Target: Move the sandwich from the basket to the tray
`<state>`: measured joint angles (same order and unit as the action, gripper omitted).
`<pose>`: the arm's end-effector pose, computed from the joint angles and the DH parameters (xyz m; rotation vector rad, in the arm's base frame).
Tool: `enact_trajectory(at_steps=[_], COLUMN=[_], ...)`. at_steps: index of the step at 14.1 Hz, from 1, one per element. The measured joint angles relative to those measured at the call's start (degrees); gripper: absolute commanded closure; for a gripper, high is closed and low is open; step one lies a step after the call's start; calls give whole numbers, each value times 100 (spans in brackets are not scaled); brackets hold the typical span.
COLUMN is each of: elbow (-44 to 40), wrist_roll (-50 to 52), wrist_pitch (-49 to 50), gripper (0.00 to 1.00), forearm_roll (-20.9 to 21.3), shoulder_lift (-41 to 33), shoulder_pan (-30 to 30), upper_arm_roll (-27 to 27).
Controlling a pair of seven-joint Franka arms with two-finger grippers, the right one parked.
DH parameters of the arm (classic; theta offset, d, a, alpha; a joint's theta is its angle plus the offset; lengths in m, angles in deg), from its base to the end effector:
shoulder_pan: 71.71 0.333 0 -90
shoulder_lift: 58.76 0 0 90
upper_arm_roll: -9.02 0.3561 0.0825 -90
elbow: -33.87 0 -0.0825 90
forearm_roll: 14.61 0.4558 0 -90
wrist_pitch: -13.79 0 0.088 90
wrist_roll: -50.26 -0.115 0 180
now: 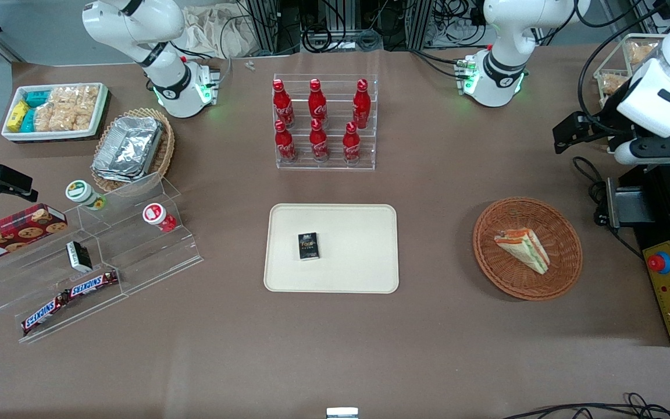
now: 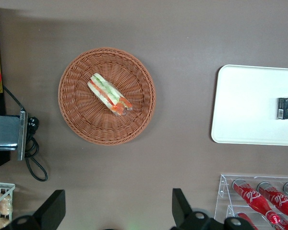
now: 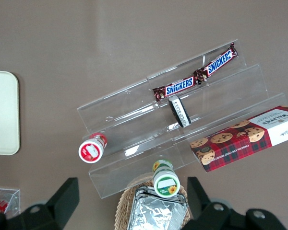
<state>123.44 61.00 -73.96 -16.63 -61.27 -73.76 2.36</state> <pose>0.5994 -0.0978 0.6841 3.1094 0.0527 0.0101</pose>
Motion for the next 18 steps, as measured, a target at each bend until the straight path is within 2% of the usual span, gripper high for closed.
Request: enact_trajectory(at_steps=[6, 11, 18], elbow=[-1, 43, 565], wrist_roll=[137, 993, 2105], wrist_pitch=[25, 29, -566], gripper=[0, 0, 0], forearm_roll=[4, 2, 10], shoulder_lift=[67, 143, 227], shoulder_pan=[23, 102, 149], upper_arm_roll=[11, 19, 22])
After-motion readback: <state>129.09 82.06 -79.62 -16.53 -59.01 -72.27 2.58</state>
